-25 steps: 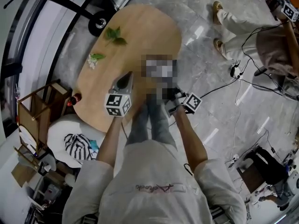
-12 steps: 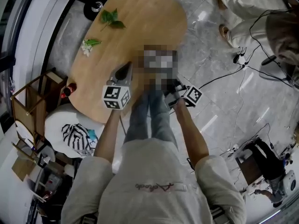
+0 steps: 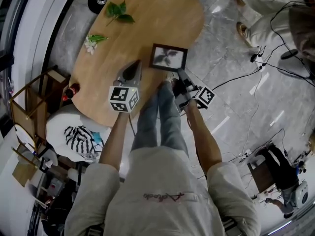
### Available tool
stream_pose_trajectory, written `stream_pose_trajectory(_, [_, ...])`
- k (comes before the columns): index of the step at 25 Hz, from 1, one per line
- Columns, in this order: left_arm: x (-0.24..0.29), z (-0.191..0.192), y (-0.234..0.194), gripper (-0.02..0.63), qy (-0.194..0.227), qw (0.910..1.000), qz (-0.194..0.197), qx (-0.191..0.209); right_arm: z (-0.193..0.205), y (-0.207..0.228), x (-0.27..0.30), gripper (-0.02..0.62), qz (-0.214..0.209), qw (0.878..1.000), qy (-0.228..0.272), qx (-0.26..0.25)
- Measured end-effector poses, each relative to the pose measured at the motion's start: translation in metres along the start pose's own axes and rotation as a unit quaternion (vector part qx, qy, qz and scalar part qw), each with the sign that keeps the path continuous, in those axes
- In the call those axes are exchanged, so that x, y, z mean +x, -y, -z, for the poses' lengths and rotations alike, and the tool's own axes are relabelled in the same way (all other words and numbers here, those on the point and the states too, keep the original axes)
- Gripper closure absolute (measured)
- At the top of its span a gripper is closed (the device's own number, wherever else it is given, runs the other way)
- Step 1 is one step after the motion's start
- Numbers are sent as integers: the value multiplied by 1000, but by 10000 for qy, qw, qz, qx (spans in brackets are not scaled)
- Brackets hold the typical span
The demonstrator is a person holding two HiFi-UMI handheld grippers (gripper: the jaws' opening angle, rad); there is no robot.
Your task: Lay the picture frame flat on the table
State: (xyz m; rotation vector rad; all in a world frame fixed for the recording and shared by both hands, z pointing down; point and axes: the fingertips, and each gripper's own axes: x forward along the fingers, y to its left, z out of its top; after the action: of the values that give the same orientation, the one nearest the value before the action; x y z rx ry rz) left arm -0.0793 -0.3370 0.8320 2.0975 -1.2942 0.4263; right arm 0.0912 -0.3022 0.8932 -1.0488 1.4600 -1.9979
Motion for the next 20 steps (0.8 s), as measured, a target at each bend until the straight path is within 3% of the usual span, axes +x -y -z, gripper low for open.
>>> stream_pose_trajectory(20, [24,-1,-34,606,-49,10000,-63,0,-27,40,118,522,304,9993,-194,-16])
